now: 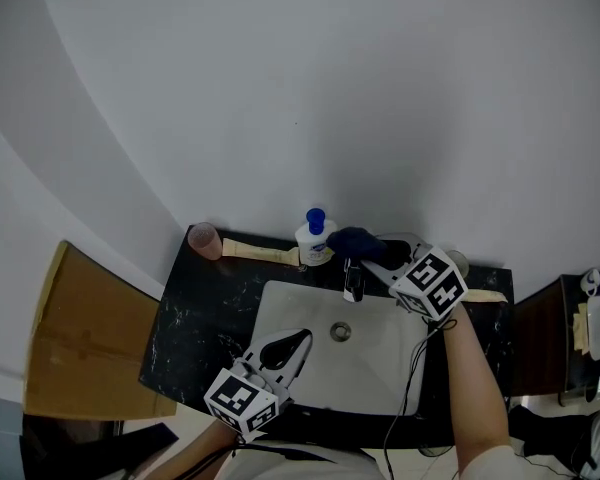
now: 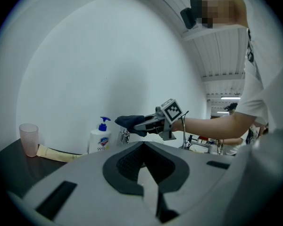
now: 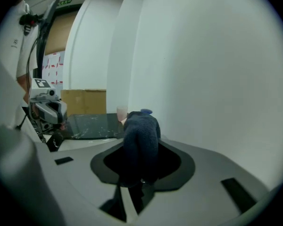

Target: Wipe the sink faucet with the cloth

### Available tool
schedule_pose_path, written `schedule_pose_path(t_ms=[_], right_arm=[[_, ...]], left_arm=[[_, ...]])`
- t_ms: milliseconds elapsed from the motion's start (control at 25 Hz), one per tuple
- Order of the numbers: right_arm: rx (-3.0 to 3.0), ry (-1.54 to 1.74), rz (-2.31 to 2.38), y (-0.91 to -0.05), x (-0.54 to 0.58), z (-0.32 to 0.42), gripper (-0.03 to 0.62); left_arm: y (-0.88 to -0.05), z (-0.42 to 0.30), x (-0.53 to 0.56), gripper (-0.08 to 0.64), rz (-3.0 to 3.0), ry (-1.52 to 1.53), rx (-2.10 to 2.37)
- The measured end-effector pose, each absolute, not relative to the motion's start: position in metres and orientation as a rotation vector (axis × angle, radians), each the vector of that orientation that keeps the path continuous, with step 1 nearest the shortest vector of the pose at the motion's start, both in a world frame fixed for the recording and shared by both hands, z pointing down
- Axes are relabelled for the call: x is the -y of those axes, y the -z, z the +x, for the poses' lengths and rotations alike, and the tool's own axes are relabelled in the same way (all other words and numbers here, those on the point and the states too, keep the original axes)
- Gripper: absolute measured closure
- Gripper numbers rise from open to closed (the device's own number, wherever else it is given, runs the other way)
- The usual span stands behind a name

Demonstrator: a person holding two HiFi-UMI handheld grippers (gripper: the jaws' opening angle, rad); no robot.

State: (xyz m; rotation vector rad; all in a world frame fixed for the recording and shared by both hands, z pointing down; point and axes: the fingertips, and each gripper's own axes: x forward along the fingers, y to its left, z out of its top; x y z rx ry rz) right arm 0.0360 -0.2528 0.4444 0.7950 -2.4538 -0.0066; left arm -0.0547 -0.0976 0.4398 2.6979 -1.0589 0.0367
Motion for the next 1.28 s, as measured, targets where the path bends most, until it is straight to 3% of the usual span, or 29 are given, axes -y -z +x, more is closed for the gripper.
schedule_pose_path(t_ms=[320,840,1280], right_arm=[[2.423,-0.105,1.058,-0.443,0.328,0.055,0.457],[2.459,0.035,0.798,-0.445,0.238,0.032,0.457],[2.415,-0.033,1.086,-0.442,0.326,0.055,0.457]], left_arm=[[-0.443,-0.056,0.095,0.558,2.684,-0.046,1.062],[-0.442,-0.042,0.098,0.558,2.702,-0.037,1.012],[-0.443,-0.056,0.094,0.558,2.686,-0.041,1.056]])
